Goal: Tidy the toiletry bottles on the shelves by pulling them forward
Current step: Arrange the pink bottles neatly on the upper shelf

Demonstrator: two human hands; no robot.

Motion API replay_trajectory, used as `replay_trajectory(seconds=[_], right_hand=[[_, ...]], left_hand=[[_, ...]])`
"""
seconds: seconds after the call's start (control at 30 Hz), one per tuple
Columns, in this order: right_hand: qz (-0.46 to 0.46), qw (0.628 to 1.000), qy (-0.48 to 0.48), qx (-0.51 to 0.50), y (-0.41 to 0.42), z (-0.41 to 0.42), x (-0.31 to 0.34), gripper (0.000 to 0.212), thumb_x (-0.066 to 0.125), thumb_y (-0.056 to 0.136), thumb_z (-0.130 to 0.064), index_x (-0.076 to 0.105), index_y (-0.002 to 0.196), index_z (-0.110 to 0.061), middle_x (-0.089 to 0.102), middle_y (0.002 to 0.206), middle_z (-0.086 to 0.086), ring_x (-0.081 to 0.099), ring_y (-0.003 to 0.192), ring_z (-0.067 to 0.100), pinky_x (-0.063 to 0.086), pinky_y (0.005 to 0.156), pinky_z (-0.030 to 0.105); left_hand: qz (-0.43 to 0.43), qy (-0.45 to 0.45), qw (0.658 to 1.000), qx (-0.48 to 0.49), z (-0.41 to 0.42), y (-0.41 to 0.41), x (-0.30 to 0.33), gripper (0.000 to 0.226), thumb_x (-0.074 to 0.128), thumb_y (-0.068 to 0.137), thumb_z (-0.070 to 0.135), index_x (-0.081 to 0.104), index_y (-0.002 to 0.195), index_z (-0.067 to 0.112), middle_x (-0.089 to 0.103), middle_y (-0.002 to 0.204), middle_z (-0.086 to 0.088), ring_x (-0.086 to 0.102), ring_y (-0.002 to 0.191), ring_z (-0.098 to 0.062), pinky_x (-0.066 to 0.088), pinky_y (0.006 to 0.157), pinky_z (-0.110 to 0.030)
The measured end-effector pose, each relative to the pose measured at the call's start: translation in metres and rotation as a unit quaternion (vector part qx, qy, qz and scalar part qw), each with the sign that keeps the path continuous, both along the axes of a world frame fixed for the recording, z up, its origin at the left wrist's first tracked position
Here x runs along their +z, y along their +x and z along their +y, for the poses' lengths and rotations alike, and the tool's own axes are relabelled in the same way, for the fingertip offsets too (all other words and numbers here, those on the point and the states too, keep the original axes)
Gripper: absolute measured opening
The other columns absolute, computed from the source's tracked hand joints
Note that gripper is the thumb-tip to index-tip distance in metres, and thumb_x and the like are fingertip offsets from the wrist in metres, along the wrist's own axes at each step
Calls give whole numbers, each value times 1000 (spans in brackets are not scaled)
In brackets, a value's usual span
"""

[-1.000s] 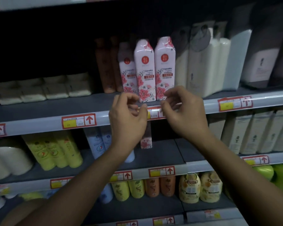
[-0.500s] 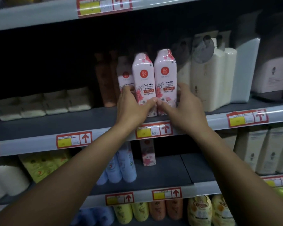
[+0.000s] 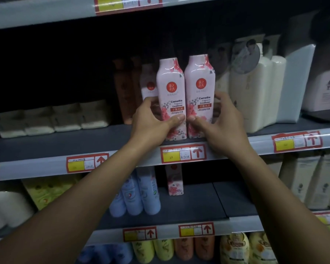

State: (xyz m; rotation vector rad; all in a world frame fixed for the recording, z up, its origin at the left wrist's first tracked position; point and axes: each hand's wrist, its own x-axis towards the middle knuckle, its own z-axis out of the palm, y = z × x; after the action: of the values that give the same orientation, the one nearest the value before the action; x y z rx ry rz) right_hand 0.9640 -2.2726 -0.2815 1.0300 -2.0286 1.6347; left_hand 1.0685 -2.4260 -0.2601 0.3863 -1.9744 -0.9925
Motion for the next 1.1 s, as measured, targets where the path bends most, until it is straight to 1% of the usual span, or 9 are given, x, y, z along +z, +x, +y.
replay_trajectory(seconds=[0.13,0.23,0.37,0.6,0.7,0.77,0.83,0.93,1.1], right_hand=[[28,999,-29,-5,13,3,-2,75,88,79,-39,47,141,-29,59,111,-28,59,100,-15,58,98,32],[64,996,-62,0,24,6,-1,75,88,80,-37,46,141,-32,61,119,-25,61,108,-11,59,94,30],[86,992,-86,23,39,16,6,74,88,81,-37,46,142,-32,60,119,-26,58,113,-13,53,85,10],[139,984,-102,37,54,34,-1,80,91,78,-44,49,142,-22,68,126,-9,66,115,5,62,87,32],[162,983,-82,39,55,39,-9,86,91,78,-45,50,147,-14,67,129,-9,66,114,1,59,91,28],[160,983,-75,47,56,42,-19,85,90,79,-43,51,147,-11,67,128,-9,65,114,-1,56,94,22],[157,984,-66,53,58,45,-32,84,89,78,-45,52,145,-10,66,126,-14,64,114,-3,54,94,19],[143,986,-52,66,60,50,-51,82,86,76,-48,53,142,-13,61,122,-26,63,111,-7,56,85,15],[104,990,4,93,59,52,-79,84,89,73,-48,49,141,-17,65,120,-15,68,108,4,64,76,29]], left_hand=[[41,-35,998,11,7,15,-5,66,97,70,32,56,122,34,70,106,22,71,94,6,61,83,-21],[71,-65,995,19,15,30,-5,70,96,71,35,59,130,26,70,104,24,69,93,11,54,75,-8],[108,-84,991,10,23,48,0,71,93,74,36,61,136,18,73,110,18,72,94,7,55,76,-9],[112,-128,985,22,33,80,-6,65,90,77,40,64,133,21,71,110,23,67,99,9,50,80,-7],[102,-135,985,19,35,91,-14,69,89,77,44,63,136,22,68,117,24,63,109,12,48,87,-7],[92,-137,986,18,36,97,-22,68,88,76,47,63,136,25,68,119,24,64,112,8,53,91,-15],[84,-133,987,6,39,101,-31,67,88,75,47,61,134,32,69,118,24,67,109,5,58,89,-21],[75,-108,991,-25,40,103,-52,64,92,76,42,61,131,30,72,115,18,72,101,2,61,81,-19],[56,-79,995,-26,33,102,-91,69,88,73,48,64,132,23,73,116,12,74,101,-5,65,77,-30]])
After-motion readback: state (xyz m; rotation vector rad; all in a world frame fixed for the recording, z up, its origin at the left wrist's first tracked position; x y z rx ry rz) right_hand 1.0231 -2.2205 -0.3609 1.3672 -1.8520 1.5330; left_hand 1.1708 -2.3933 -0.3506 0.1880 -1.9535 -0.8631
